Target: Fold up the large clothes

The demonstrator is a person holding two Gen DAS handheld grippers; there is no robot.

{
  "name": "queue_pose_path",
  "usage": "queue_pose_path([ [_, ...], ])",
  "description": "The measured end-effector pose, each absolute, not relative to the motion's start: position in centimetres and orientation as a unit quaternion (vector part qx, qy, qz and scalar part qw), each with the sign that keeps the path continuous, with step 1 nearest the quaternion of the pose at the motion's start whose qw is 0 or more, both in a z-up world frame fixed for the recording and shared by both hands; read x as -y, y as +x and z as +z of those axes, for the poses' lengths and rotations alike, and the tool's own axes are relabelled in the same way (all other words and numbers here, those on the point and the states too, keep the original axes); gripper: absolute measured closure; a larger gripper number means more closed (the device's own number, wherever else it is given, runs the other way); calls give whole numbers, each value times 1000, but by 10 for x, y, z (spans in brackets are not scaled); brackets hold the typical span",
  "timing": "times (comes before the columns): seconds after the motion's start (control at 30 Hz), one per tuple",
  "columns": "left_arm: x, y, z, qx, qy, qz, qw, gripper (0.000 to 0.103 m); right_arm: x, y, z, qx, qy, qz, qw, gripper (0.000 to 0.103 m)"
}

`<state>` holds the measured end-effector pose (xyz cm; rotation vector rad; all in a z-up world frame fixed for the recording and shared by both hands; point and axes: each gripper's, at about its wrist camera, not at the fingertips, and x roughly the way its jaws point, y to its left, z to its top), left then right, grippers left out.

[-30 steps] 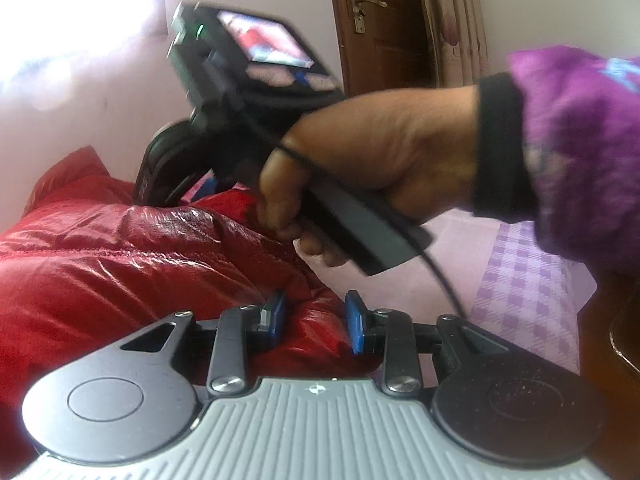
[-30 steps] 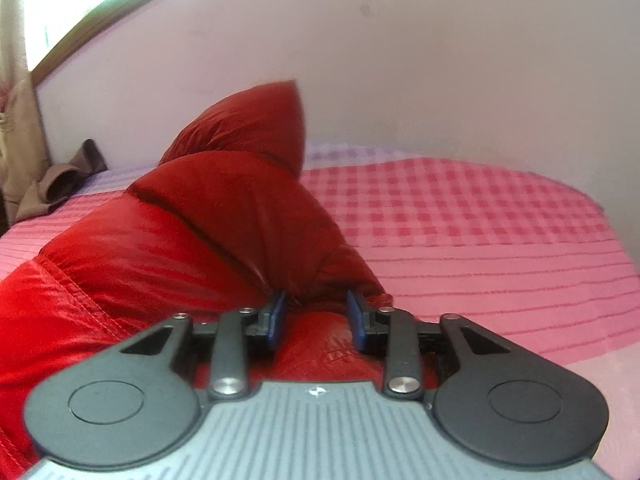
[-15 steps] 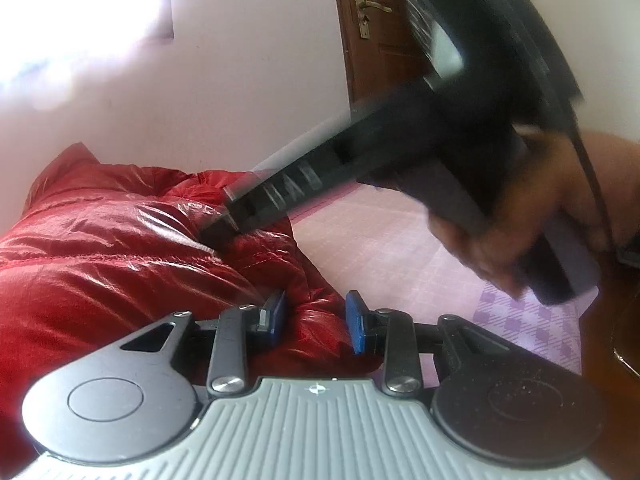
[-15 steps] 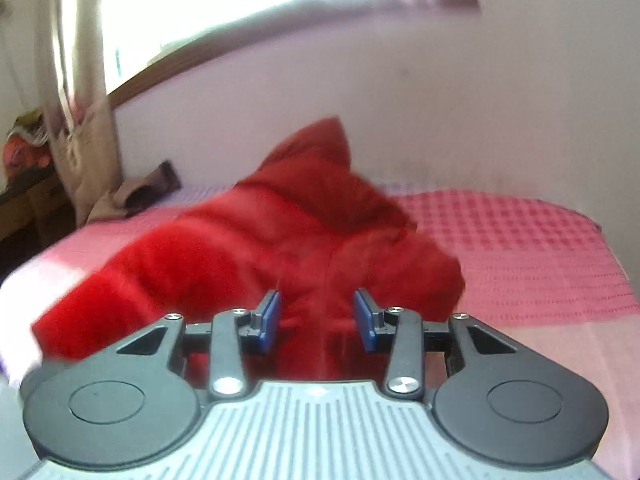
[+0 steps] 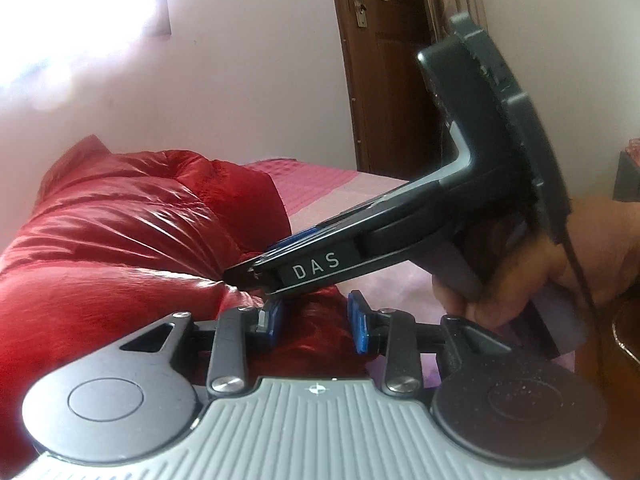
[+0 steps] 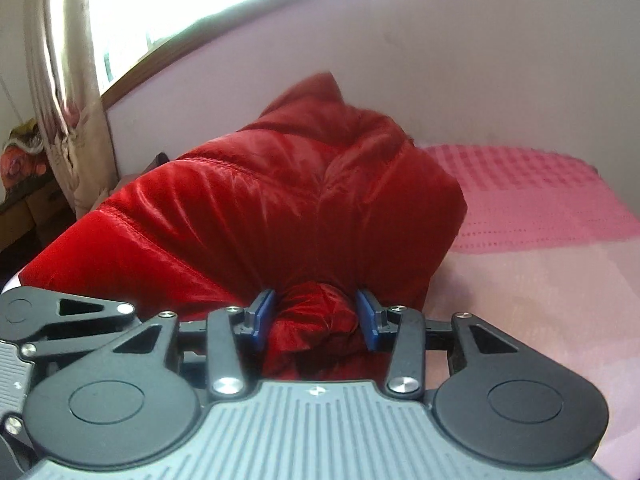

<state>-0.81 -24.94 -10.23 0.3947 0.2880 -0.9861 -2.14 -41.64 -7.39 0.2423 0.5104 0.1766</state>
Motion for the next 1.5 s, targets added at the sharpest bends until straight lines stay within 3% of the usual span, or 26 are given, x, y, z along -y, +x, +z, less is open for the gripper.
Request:
queue_pose_path([
  [0.17,238,-15,-90,-133,193,-456,859,57,408,-23,-71,-253,107,72,959,59],
  [0.3,224,-24,-77,-113,205,-438,868,41,405,-26,-71,-251,105,60,960,57],
  [0.57,198,-30,-54,-106,204,-413,881,32,404,-27,-74,-244,120,44,961,56],
  [0.77,177,-29,-34,-97,186,-401,891,19,406,-28,-75,-244,132,37,960,54],
  [0.9,156,-12,-16,-93,165,-385,903,3,407,-28,-77,-243,137,34,960,52],
  [1.03,129,36,-1,-145,101,-382,907,1,409,-28,-78,-242,142,35,959,50],
  [1.1,119,66,0,-190,65,-392,898,1,412,-27,-80,-248,150,24,957,34],
  [1.13,115,79,-1,-209,50,-398,892,1,416,-26,-82,-253,164,15,953,19],
  [1.17,112,93,-3,-224,35,-403,886,1,421,-25,-86,-255,186,17,949,15],
  [1.5,111,203,-47,-342,-69,-452,821,0,440,-10,-95,-272,250,57,928,11],
])
